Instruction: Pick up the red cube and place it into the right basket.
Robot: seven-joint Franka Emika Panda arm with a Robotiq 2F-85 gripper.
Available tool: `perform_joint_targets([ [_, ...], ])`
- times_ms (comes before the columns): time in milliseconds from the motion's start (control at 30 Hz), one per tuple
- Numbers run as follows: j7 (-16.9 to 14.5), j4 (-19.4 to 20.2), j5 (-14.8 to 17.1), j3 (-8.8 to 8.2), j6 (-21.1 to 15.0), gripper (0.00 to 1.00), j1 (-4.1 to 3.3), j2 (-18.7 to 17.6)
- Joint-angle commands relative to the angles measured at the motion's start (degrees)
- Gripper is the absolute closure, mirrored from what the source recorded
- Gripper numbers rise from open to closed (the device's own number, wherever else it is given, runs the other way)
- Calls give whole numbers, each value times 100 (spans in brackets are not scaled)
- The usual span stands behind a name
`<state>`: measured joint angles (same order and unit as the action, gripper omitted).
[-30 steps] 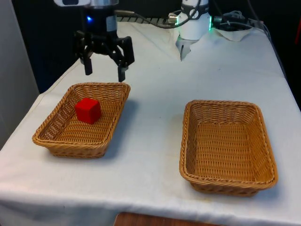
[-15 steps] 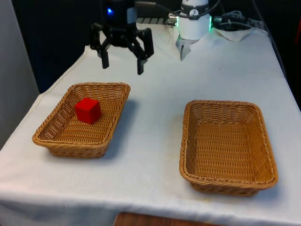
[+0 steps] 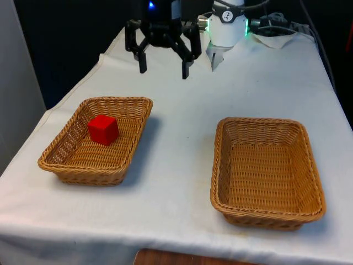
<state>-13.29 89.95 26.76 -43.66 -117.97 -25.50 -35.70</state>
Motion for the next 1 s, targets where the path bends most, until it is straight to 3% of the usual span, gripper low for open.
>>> perform_joint_targets([
  [0,40,132,-74,-23,-40,0,-97,109],
  [67,80,183,-143,29,-40,0,-109,178],
  [100,52,86,-109,80,0,0,-23,115],
  [133,103,206,-183,57,-40,0,-115,218],
  [200,172,286,-298,149,-40,0,-126,327],
  [333,258,401,-441,281,-46,0,-132,476],
  [367,229,327,-424,327,0,0,-52,430],
  [400,292,458,-510,344,-46,0,-126,550],
  [633,361,688,-653,544,-57,0,-126,785],
  [667,332,619,-625,590,0,0,-57,745],
  [700,372,756,-676,596,-63,0,-120,859],
  [900,355,1020,-676,756,-69,0,-103,1083],
  [933,350,922,-670,768,0,0,-57,1014],
  [967,355,1060,-670,779,-69,0,-97,1112],
])
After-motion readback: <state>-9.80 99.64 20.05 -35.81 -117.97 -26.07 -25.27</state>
